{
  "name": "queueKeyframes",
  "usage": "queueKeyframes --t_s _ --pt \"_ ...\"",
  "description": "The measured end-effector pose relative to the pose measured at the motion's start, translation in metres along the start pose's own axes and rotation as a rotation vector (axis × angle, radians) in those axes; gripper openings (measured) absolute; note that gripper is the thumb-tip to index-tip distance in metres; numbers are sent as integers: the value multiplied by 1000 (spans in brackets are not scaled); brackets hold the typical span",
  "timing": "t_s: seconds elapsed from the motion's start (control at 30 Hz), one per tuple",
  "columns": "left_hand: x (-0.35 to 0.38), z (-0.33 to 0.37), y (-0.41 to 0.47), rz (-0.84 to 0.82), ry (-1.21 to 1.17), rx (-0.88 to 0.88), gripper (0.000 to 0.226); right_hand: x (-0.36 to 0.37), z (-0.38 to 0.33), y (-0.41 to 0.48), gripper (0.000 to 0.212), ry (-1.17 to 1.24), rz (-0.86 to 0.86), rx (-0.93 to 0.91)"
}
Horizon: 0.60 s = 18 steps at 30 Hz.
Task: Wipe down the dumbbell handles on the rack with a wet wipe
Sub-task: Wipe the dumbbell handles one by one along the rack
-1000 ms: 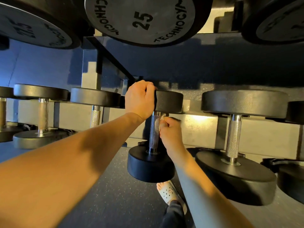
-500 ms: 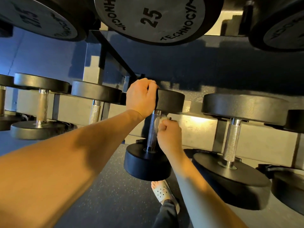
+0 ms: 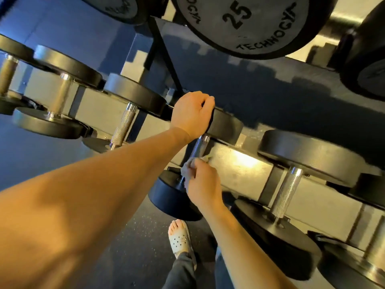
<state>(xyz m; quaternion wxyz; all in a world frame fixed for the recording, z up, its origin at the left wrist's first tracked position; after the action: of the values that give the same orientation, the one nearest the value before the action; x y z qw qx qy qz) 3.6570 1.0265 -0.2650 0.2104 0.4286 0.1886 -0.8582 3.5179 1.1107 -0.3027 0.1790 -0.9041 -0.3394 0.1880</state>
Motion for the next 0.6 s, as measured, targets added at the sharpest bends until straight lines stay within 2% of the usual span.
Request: queueKeyframes --t_s 0.03,0.1,0.23,0.27,0.33,0.4,0.43,0.5,0.53,0.6 --pt "0 1 0 -15 -15 -7 46 -4 2 -2 13 -90 -54 14" --pt "-6 1 -5 12 -49 -21 43 -16 -1 -3 21 -194 -24 2" --pt "-30 -15 -54 256 -37 -92 26 -44 -20 -2 28 2 104 -41" --pt "-34 -22 -71 217 -37 -108 20 -48 -25 0 27 17 112 -21" --pt "-30 -32 -98 -18 -166 -116 16 -51 -39 5 26 61 86 78" --pt "-19 -41 -116 -185 -338 -104 28 -53 -58 9 26 166 -15 215" --pt "-14 -45 -119 -196 -381 -105 34 -55 -67 10 26 221 -86 286" --pt "-9 -46 -119 -169 -438 -143 27 -61 -81 16 26 232 -214 366" --pt "-9 -43 -117 -140 -465 -162 18 -67 -87 19 25 154 -246 349" --pt "-8 -36 -109 -36 -470 -220 1 -79 -97 27 26 -144 -187 130"
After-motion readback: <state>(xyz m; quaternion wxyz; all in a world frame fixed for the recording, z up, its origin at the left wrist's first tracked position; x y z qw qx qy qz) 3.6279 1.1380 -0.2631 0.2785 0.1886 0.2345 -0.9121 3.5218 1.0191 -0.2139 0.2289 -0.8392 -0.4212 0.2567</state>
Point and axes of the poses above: each hand's wrist, its own y-axis towards the middle knuckle, its own x-axis out of the palm, z = x × y, the point moved 1 cm from there along y, towards the middle knuckle, and after that the axes turned 8 degrees about y, right-handed, at the moved point
